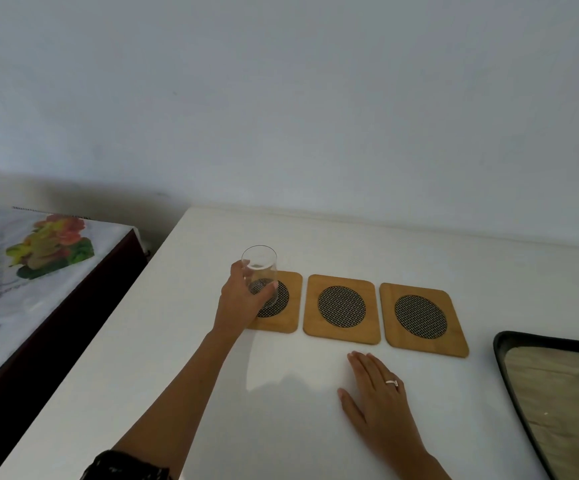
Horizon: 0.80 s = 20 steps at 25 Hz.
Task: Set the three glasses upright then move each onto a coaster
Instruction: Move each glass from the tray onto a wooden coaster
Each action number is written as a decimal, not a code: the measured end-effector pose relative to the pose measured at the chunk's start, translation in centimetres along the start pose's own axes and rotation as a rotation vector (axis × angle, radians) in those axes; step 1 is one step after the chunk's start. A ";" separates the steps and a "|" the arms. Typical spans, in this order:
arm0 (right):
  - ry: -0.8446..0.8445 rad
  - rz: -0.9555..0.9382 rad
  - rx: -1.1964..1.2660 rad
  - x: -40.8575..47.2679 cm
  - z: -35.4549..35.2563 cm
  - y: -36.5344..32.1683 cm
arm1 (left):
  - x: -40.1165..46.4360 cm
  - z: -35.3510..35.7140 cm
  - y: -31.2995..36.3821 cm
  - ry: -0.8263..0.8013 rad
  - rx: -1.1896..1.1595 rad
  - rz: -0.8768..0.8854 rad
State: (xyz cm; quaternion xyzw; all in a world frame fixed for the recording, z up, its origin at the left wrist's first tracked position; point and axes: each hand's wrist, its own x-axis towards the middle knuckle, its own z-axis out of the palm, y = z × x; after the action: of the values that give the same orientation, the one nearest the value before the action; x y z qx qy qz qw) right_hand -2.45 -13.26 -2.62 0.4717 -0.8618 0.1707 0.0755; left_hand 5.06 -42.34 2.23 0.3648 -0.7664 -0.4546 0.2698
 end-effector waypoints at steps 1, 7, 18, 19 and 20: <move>0.002 -0.003 0.000 0.0 0.0 0.1 | 0.0 0.0 -0.1 0.000 0.007 0.005; 0.002 0.006 -0.005 0.0 0.3 0.1 | -0.3 0.1 0.3 -0.016 0.036 0.004; -0.078 0.129 0.370 0.1 -1.1 0.3 | -10.7 4.7 2.3 0.309 0.232 0.241; -0.129 0.193 0.490 0.3 -1.6 0.4 | -12.3 5.8 2.4 0.232 0.268 0.267; -0.163 0.251 0.584 0.4 -2.3 0.5 | -13.7 6.9 2.6 0.135 0.318 0.281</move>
State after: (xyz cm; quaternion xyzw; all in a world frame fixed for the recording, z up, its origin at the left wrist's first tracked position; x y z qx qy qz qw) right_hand -3.19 -12.50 -0.52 0.3754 -0.8310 0.3805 -0.1539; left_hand 7.18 -27.03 0.35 0.3219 -0.8519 -0.2604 0.3205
